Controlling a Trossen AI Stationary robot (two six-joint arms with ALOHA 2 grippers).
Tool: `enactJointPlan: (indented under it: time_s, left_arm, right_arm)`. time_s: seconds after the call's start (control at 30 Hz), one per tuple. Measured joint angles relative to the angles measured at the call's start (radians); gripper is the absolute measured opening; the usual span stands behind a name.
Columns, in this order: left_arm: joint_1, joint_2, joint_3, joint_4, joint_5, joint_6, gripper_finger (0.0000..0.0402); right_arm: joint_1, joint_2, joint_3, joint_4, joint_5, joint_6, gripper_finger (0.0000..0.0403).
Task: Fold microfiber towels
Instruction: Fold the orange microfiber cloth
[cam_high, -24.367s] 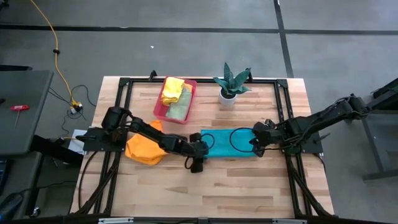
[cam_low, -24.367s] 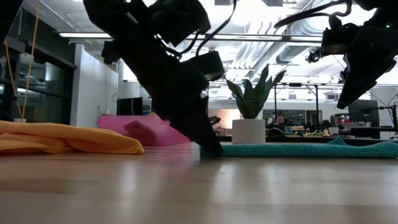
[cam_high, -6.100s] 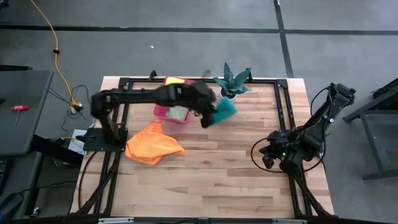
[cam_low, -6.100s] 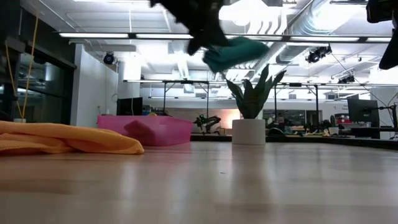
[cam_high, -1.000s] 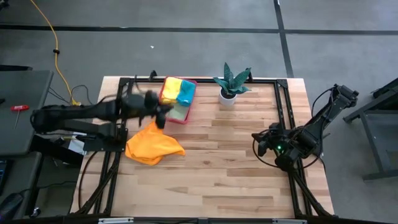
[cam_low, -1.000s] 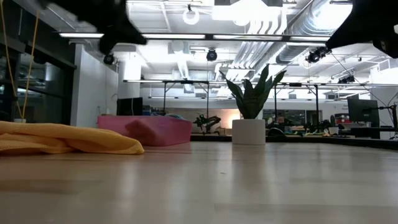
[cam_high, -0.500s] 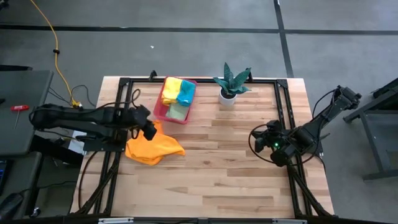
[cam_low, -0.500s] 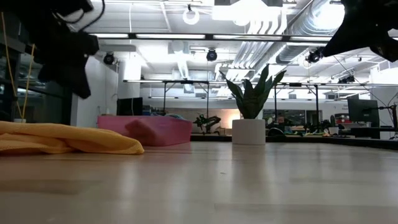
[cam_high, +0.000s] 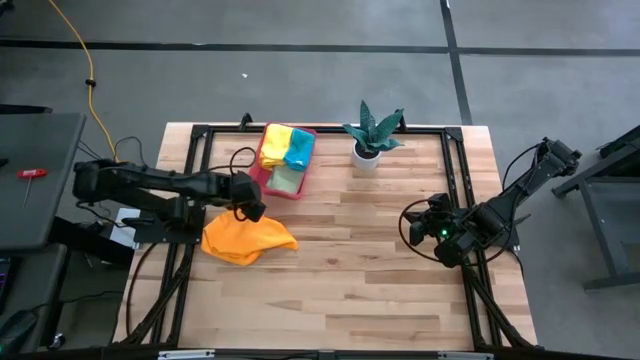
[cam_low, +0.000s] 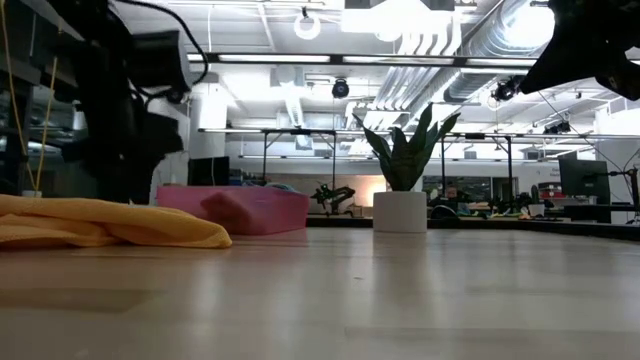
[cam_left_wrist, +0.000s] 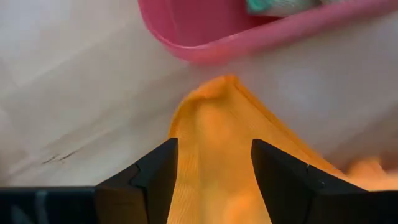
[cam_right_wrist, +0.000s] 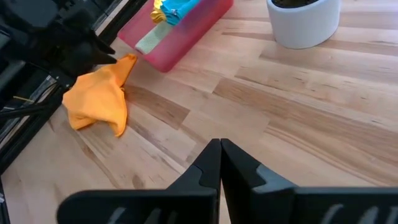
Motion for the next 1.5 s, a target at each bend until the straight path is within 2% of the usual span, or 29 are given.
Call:
enactJointPlan:
  time_s: [0.3,0.6,0.73,0.83,0.97,1.03,1.17,1.3,1.4,1.5]
  left_arm:
    - [0.025,0.129,0.001,0.176,-0.041,-0.021,0.019]
    - [0.024,0.233,0.004,0.199,-0.121,-0.029,0.0186]
    - [0.024,0.253,0.005,0.24,-0.126,-0.023,0.0163]
    - [0.022,0.244,0.003,0.242,-0.126,-0.019,0.0119]
    - [0.021,0.198,-0.002,0.199,-0.105,0.016,0.0032]
    - [0.017,0.161,-0.001,0.177,-0.08,0.032,0.001]
    - [-0.029,0.057,-0.001,0.097,-0.019,0.003,0.0007]
    - [-0.135,-0.089,0.0,0.088,0.017,-0.066,0.0003]
    - [-0.227,-0.179,0.025,0.096,0.013,-0.125,0.0002]
    - [-0.3,-0.212,0.079,0.099,-0.027,-0.157,0.0001]
  right_arm:
    - [0.0,0.0,0.0,0.003,-0.003,0.0,0.0]
    - [0.0,0.0,0.0,0.005,-0.024,0.008,0.0]
    - [0.0,0.0,0.0,0.014,-0.025,0.008,0.0]
    - [0.0,0.0,0.0,0.02,-0.027,0.008,0.0]
    - [0.0,0.0,0.0,0.021,-0.028,0.008,0.0]
    - [0.0,0.0,0.0,0.021,-0.029,0.008,0.0]
    - [0.0,0.0,0.0,0.021,-0.041,0.008,0.0]
    - [0.0,0.0,0.0,0.023,-0.042,0.008,0.0]
    - [0.0,0.0,0.0,0.023,-0.039,0.008,0.0]
    - [0.0,0.0,0.0,0.023,-0.039,0.008,0.0]
